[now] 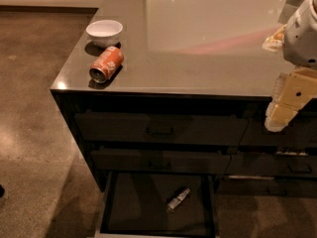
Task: Pick redbull can from bottom drawer and place on counter
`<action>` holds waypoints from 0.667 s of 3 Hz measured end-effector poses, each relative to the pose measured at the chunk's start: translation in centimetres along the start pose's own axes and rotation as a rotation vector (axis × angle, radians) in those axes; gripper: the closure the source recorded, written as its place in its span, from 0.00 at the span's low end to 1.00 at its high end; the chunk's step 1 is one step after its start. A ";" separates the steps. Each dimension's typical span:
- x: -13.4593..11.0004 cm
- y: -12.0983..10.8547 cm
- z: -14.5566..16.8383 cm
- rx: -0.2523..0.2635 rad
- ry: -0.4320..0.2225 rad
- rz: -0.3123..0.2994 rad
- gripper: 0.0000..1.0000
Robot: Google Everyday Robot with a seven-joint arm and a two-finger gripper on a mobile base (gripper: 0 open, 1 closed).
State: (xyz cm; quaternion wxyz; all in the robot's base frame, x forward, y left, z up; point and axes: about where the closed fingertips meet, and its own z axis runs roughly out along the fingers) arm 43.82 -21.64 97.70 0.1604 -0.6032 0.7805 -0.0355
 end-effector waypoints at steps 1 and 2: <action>0.2 1.0 0.9 -0.043 -0.026 -0.006 0.00; 0.1 1.0 0.8 -0.042 -0.031 -0.008 0.00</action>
Offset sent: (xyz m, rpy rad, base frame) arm -0.0204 0.0013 -0.0354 0.0767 0.1176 0.0516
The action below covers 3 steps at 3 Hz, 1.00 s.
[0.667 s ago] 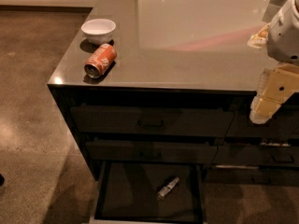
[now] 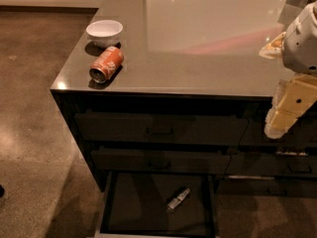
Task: Pick redbull can from bottom drawer and place on counter
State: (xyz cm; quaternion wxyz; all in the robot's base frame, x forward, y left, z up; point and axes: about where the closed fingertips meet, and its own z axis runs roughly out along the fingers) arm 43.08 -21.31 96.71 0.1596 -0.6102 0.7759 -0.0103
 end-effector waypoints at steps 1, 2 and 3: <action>-0.9 0.7 4.6 -0.076 -0.034 -0.021 0.00; -2.3 3.2 13.2 -0.183 -0.095 -0.006 0.00; -3.2 7.9 22.3 -0.294 -0.178 0.032 0.00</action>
Offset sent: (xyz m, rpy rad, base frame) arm -0.0104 0.1076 -0.3373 0.2140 0.3834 0.0880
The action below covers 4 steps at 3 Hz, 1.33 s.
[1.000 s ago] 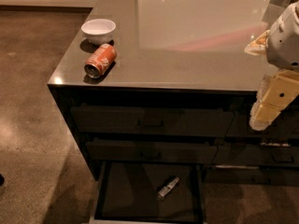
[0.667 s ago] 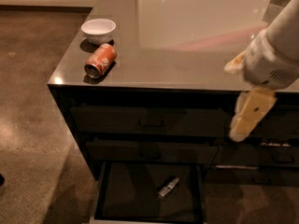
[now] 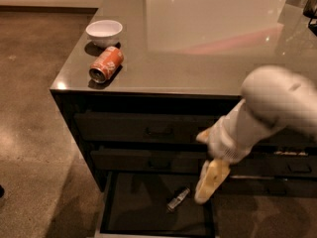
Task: Pick redbull can from bottom drawer and place on counter
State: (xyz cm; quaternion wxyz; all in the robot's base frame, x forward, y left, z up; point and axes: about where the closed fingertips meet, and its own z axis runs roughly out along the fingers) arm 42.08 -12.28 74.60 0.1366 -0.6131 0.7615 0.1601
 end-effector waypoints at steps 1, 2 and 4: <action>1.2 1.1 4.6 -0.030 -0.009 0.015 0.00; 1.1 1.0 4.4 -0.025 -0.008 0.015 0.00; 3.1 1.4 14.2 -0.204 -0.144 0.089 0.00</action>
Offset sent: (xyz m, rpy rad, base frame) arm -0.0123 0.0109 -0.0463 0.0161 0.0318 -0.0023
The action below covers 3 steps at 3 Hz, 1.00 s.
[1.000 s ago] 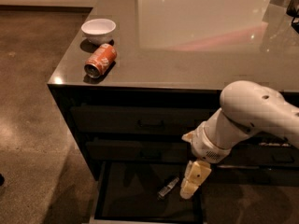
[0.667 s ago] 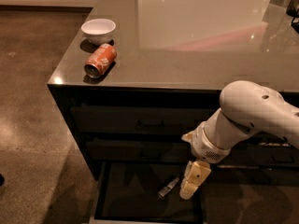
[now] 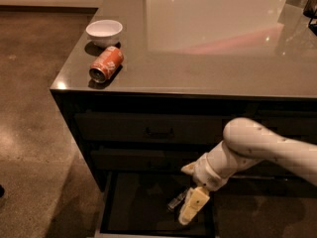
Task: Pick redbull can from bottom drawer and place on counter
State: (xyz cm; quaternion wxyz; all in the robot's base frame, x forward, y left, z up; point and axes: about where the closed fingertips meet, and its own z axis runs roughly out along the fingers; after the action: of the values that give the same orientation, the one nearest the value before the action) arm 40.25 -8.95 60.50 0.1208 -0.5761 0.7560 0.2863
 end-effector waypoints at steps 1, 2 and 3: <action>2.3 -0.8 7.1 -0.071 -0.120 0.055 0.00; 4.7 -1.2 12.9 -0.081 -0.242 0.089 0.00; 7.0 -2.4 17.5 -0.034 -0.374 0.121 0.00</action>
Offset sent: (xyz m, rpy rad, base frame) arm -0.0326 0.0405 -0.2079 0.3848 0.0433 -0.2084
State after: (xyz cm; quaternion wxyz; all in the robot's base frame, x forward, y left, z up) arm 37.76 -4.97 42.11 0.2321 -0.4681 0.7488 0.4078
